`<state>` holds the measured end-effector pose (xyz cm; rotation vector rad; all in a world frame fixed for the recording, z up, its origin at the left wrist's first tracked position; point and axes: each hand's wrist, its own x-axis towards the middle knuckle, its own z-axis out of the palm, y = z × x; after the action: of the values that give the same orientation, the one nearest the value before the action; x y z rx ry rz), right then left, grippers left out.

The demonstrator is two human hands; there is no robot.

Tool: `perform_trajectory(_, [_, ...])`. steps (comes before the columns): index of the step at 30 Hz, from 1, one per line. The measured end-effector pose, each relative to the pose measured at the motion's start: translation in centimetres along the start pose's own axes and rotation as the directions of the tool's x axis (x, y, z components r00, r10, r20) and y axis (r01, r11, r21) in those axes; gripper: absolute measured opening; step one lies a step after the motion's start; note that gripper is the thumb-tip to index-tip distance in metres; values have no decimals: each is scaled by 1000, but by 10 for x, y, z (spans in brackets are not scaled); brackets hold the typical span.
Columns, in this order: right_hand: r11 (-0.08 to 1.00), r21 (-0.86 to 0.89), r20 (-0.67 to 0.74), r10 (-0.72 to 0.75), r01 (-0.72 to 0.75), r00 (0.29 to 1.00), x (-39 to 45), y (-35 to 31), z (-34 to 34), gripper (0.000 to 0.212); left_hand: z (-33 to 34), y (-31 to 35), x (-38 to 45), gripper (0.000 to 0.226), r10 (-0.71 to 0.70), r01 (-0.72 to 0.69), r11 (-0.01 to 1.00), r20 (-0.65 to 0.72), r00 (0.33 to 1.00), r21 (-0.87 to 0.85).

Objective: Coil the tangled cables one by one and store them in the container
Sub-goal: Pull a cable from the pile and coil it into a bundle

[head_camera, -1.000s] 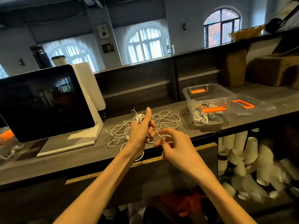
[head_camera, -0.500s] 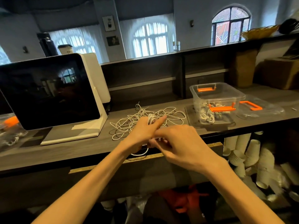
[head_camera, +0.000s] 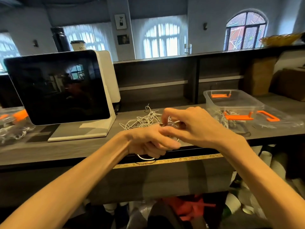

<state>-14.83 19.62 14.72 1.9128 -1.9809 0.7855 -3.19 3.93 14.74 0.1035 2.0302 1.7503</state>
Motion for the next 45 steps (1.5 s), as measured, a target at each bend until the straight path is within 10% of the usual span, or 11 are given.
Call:
perform_trajectory(4, [1000, 7, 76, 0, 0, 997, 5, -1, -4, 43, 3, 2, 0, 33, -56, 68, 989, -97, 994, 128])
perform_trajectory(11, [987, -100, 101, -112, 122, 989, 11, -1, -13, 43, 11, 7, -1, 52, -111, 123, 980, -82, 990, 154])
perform_trajectory(19, [955, 270, 234, 59, -123, 970, 16, -1, -24, 30, 17, 12, 5, 50, 2, 122, 925, -325, 946, 361])
perform_trajectory(24, [606, 641, 373, 292, -472, 881, 19, 1, -24, 38, 21, 0, 15, 95, 478, -205, 831, -476, 738, 517])
perform_trajectory(28, [331, 768, 367, 474, -548, 800, 19, -3, -6, 36, 20, -4, 14, 96, 585, -316, 799, -542, 603, 512])
perform_trajectory(33, [609, 706, 15, 497, -361, 868, 13, -1, 8, 19, 23, 0, 5, 48, 507, -482, 852, -557, 658, 205])
perform_trajectory(37, [921, 272, -119, 321, -280, 940, 8, -3, 18, 16, 9, 7, -1, 20, 384, -494, 869, -628, 677, -2])
perform_trajectory(45, [989, -5, -109, 149, -150, 983, 8, -4, 15, 26, 5, 9, -10, 37, 312, -390, 921, -625, 716, 12])
